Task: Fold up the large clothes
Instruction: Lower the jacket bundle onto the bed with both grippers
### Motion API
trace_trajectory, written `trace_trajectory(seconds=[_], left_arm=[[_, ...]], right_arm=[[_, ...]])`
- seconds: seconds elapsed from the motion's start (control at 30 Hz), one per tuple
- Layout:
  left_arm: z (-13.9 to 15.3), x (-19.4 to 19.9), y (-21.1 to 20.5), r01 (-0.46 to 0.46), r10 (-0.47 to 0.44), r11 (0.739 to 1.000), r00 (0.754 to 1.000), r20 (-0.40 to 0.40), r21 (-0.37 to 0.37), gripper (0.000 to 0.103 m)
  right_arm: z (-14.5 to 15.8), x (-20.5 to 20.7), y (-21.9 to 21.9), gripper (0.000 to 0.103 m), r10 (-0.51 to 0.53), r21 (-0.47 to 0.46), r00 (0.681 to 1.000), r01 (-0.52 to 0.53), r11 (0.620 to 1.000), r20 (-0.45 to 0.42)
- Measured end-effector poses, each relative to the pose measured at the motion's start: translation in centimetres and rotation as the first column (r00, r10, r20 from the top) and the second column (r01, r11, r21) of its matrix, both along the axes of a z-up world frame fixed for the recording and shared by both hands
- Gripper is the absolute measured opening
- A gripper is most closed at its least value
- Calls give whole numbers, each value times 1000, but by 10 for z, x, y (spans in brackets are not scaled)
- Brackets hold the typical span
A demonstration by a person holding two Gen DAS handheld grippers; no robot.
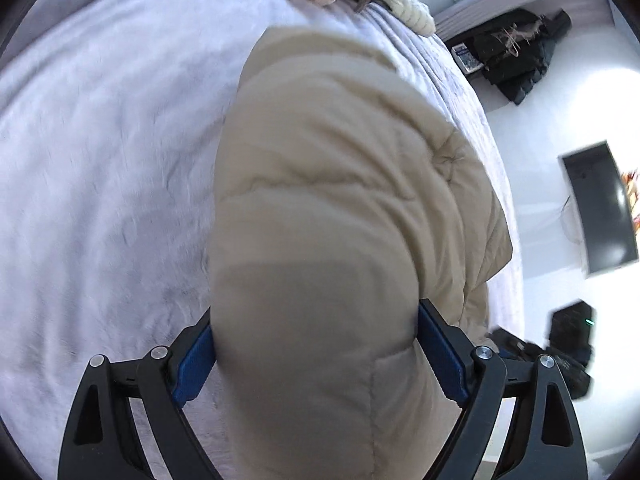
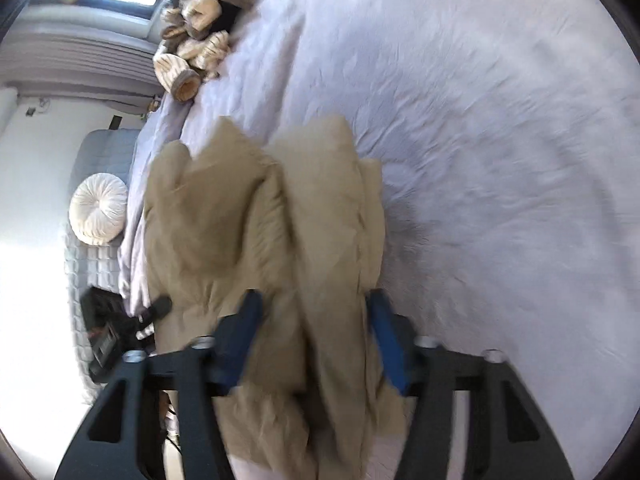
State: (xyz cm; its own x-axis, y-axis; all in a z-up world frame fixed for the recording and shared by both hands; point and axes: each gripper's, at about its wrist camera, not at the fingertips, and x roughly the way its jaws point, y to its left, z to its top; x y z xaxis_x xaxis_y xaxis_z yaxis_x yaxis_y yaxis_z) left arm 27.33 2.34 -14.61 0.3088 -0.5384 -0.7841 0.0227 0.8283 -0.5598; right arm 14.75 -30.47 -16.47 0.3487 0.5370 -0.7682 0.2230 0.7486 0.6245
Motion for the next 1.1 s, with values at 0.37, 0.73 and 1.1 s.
trace_trajectory(seconds=[0.37,0.73,1.1], left_arm=[[-1,-20,29,-37,33,987,999,26,159,91],[-33,-110,44,-60,59,990,998,14,127,91],[-41,-111,32,-22,16,986,999,35,167,92]], right_arm=[[39,-31,61,14,135,-177,989,-123,976,53],[-35,-25,69,14,102,-195,992,-116,974,-80],[10,-22,71,11,38,-339,998,-22,941,43]])
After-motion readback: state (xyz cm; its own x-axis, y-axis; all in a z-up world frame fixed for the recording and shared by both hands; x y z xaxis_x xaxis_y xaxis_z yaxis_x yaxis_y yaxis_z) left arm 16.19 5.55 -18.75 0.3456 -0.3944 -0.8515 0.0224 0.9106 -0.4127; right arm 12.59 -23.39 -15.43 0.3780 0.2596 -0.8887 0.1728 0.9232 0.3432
